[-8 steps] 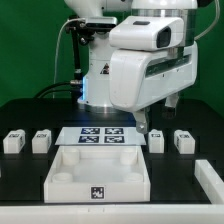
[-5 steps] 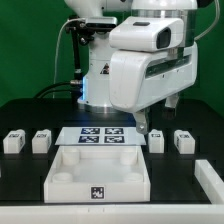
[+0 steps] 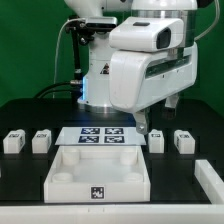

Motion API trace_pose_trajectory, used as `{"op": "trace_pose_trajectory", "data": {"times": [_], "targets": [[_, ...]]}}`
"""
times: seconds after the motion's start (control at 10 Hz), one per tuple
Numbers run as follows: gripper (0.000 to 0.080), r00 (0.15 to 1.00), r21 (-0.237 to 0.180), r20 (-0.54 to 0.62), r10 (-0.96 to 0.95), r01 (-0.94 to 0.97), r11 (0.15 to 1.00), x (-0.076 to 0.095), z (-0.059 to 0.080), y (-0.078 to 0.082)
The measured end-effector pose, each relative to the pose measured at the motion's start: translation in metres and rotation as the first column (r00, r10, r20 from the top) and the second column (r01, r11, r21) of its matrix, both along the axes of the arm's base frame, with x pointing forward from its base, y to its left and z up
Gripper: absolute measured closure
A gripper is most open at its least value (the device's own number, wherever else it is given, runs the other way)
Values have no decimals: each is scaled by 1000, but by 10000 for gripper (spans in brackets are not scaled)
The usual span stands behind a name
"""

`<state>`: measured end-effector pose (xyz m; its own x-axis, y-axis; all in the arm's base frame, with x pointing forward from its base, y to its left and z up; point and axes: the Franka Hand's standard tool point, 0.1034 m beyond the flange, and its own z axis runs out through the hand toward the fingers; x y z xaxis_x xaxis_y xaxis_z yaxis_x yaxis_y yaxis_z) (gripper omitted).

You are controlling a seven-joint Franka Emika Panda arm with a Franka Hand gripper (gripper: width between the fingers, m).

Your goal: Assemble one leg

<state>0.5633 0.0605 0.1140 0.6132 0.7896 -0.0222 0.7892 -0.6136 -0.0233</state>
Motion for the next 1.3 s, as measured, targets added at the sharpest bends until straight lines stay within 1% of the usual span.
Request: {"op": "trace_pose_trajectory", "data": {"times": [0.2, 0.5, 0.6, 0.7, 0.8, 0.9, 1.0, 1.1, 1.2, 1.3], "targets": [[150, 1000, 0, 0, 0, 0, 1000, 0, 0, 0], [150, 998, 2, 3, 58, -58, 998, -2, -1, 0], [150, 990, 5, 6, 143, -143, 990, -21, -9, -1], [150, 952, 8, 3, 306, -306, 952, -43, -15, -10], [150, 892, 15, 1, 453, -453, 892, -69, -24, -25], [150, 836, 26, -5, 549, -549, 836, -93, -36, -41], [150, 782, 36, -3, 623, -623, 782, -107, -47, -51], [150, 749, 44, 0, 663, -662, 748, -115, -57, -61], [150, 751, 61, -11, 660, -658, 750, -118, -68, -69], [150, 758, 71, -17, 652, -649, 757, -119, -76, -73]]}}
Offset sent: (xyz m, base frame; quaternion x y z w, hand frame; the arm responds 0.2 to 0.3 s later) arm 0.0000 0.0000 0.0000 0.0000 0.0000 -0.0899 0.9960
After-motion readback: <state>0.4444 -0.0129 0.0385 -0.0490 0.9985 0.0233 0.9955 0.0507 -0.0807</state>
